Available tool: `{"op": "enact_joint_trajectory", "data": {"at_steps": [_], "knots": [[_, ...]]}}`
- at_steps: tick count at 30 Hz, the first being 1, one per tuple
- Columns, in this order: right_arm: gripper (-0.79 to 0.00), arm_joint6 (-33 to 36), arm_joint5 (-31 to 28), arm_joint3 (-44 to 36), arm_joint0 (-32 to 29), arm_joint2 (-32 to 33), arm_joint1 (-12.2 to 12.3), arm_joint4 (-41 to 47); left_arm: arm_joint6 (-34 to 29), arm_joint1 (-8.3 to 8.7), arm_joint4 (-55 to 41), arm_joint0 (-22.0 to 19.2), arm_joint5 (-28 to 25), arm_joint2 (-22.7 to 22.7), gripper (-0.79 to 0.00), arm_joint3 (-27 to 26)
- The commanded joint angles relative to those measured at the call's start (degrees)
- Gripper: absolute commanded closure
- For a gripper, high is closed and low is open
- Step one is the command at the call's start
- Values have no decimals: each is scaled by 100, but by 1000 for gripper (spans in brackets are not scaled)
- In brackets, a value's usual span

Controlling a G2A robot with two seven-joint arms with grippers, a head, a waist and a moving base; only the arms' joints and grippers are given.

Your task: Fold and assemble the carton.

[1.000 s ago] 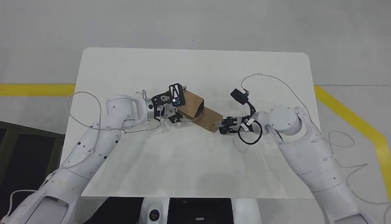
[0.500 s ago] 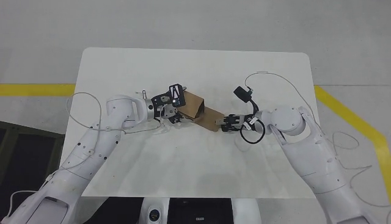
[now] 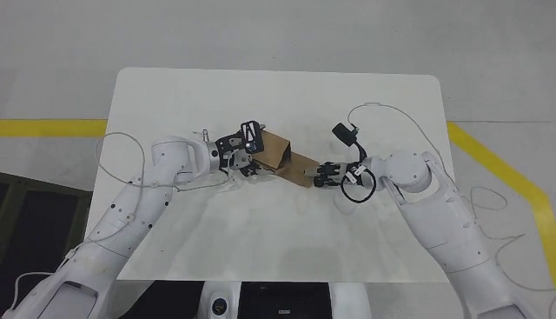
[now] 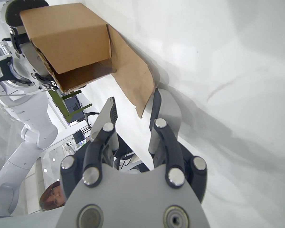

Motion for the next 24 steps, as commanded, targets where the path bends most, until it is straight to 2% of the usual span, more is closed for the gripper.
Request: {"op": "enact_joint_trajectory", "data": {"at_steps": [1,4,10,24], "knots": [[-314,75,-6,77,109,-68,-19,82,4,-1,-4,3,-13,-7,-785,0],[-323,197,14,189,264,-229,-60,184,1,-4,-1,9,-15,-12,-785,-5],[-329,2,-188,304,423,-390,-136,457,-8,-7,11,19,-11,-30,-785,-11],[-336,-162,-617,-191,351,-287,-123,787,-19,-16,53,38,-36,-44,-785,-52]]}}
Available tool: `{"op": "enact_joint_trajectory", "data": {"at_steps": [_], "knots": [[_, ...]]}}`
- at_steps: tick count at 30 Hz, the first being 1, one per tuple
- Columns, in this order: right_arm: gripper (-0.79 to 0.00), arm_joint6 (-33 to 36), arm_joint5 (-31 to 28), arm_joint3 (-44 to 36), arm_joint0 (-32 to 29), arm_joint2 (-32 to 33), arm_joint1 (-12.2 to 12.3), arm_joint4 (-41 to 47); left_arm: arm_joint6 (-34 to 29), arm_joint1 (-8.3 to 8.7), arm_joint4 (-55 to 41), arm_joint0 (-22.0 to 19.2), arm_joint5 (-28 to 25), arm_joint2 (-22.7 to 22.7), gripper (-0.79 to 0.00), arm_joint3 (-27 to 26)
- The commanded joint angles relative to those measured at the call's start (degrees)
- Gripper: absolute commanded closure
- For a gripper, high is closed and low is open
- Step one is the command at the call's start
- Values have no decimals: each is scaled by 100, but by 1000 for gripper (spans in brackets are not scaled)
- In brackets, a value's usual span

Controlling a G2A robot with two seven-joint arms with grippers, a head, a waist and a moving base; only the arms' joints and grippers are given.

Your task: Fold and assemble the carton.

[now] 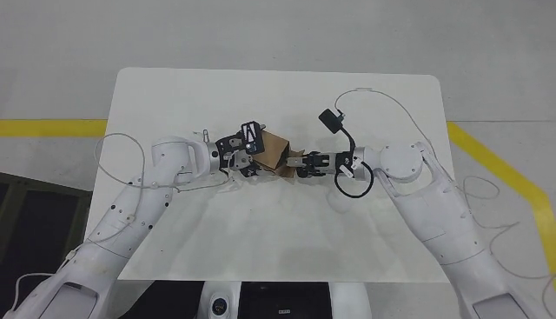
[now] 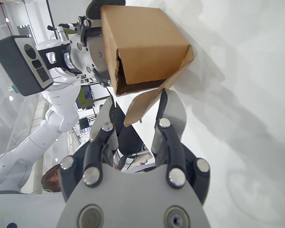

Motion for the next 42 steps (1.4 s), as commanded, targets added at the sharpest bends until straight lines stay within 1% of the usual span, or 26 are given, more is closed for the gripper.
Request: {"op": "enact_joint_trajectory", "data": {"at_steps": [1,10,16,24,26,34,42], "knots": [[-336,-19,-14,-1,39,-52,-14,20,-8,-2,12,-1,-5,0,-785,-4],[-342,-175,-281,311,243,-263,-109,355,-37,-11,26,-6,-45,2,-785,7],[-320,-196,-562,576,272,-258,-143,700,-64,-11,70,-8,-81,2,-785,4],[-271,-249,-604,790,286,-243,-151,783,-75,-18,119,-3,-87,14,-785,-4],[-243,-260,-601,816,289,-249,-155,799,-70,-20,125,-3,-86,15,-785,0],[-256,-277,-726,928,292,-270,-187,1047,-75,-25,138,0,-83,9,-785,16],[-222,-298,-885,1062,278,-228,-207,1311,-73,-28,145,13,-91,-3,-785,23]]}}
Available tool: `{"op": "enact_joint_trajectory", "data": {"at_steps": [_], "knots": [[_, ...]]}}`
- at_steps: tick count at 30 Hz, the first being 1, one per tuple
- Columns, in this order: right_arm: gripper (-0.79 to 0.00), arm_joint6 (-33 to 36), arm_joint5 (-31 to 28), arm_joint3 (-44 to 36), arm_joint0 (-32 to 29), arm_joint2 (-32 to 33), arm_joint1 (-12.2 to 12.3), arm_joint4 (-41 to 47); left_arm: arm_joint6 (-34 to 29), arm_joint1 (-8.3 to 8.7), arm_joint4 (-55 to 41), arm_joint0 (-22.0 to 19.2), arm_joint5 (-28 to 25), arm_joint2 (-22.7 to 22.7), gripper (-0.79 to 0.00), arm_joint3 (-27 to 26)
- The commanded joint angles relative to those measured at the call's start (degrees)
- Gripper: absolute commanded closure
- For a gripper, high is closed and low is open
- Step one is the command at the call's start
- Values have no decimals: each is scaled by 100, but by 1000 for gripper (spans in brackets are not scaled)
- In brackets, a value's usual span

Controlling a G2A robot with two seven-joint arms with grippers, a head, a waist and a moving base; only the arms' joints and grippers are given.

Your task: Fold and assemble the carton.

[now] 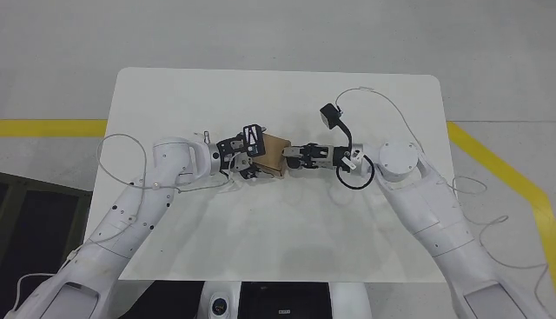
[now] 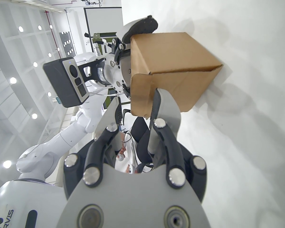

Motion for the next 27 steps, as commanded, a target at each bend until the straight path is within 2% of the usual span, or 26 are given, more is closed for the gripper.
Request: {"op": "enact_joint_trajectory", "data": {"at_steps": [1,8,27], "knots": [[-206,3,-3,24,-3,4,-1,24,-1,0,0,3,-2,-3,-785,-2],[-142,-52,133,36,5,-8,0,-78,1,-2,10,16,-4,-14,-785,-10],[-126,-58,465,-157,-65,69,71,-544,22,-6,59,35,-5,-39,-785,-22]]}}
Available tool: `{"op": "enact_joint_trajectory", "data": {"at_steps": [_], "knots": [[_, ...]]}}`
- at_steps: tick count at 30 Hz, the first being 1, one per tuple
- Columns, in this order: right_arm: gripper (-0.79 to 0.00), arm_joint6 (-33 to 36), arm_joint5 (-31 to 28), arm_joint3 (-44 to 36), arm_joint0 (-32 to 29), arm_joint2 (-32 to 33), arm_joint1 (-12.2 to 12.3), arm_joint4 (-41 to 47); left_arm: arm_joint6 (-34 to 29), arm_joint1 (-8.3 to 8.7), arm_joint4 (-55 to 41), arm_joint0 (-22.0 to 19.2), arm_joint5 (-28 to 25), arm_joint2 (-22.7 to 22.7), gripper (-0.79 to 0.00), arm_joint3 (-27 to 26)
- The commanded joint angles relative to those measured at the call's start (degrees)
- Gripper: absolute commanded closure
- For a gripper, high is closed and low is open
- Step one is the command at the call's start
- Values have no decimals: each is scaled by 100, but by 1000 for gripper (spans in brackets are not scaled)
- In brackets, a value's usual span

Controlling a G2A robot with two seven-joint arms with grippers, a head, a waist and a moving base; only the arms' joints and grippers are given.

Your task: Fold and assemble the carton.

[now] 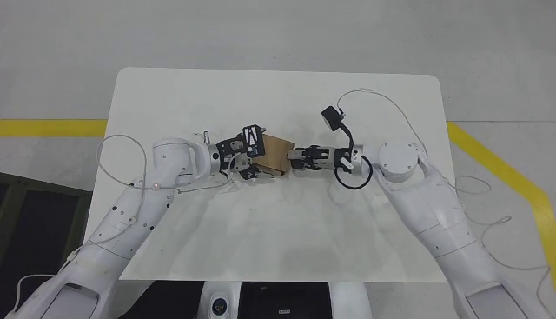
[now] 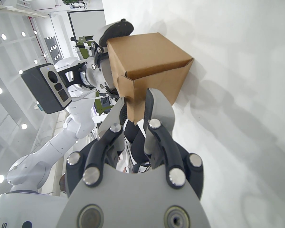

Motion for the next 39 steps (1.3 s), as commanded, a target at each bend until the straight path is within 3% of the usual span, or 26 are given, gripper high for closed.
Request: {"op": "enact_joint_trajectory", "data": {"at_steps": [1,20,39], "knots": [[-123,0,38,-49,-25,28,16,-61,-4,0,2,1,-1,-3,-785,6],[-86,32,420,-314,-9,-29,53,-436,-9,-4,14,26,6,-30,-785,-20],[-58,-39,386,-272,237,-272,-28,-493,5,-5,44,62,-20,-39,-785,-81]]}}
